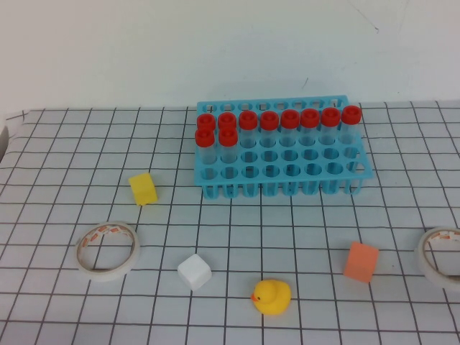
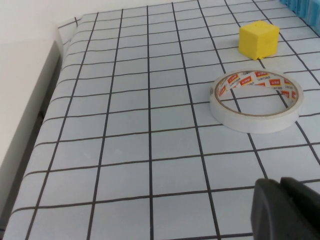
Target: Place the test tubes
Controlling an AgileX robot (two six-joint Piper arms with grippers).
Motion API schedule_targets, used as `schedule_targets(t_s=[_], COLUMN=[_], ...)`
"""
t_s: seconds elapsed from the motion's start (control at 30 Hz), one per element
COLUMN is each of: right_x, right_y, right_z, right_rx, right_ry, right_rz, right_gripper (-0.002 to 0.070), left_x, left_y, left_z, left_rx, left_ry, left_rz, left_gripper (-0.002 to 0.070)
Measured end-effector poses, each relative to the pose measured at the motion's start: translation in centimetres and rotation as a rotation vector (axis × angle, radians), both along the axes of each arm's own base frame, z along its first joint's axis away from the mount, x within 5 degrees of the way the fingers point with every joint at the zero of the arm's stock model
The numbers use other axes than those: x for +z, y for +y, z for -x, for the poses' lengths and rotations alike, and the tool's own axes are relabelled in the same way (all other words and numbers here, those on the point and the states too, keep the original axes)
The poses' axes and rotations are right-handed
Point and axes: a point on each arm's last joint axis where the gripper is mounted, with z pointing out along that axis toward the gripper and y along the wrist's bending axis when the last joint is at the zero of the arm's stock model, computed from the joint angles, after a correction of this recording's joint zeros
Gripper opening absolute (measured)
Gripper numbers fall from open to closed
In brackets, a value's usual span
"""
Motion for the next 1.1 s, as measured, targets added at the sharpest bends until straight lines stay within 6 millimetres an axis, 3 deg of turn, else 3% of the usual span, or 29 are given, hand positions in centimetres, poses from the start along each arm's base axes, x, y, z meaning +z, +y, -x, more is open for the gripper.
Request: schedule_targets(t_s=[0.27,0.5,0.83,1.1], right_x=[0.0,0.1,-3.9,-7.6], right_y=[-0.9,-2.6,-1.9,-2.0], right_z=[0.1,1.7,2.1,1.4], right_rx=[-0.102,-0.308,-0.228,-0.233], right_ry=[-0.027,-0.085,0.255,0.299], right_rz=[0.014,-0.050,0.110,-0.001], right_gripper=[-0.0001,-0.0001,-0.0001,-0.0001], left_x=[0.0,0.0,0.0,0.0], left_y=[0.0,0.0,0.0,0.0], left_z=[0.0,0.0,0.0,0.0], left_rx=[0.000,0.000,0.001,0.001], left_ry=[0.000,0.000,0.000,0.000], left_rz=[-0.002,-0.002,0.000,0.000], left_gripper=[-0.0001,-0.0001,-0.0001,-0.0001])
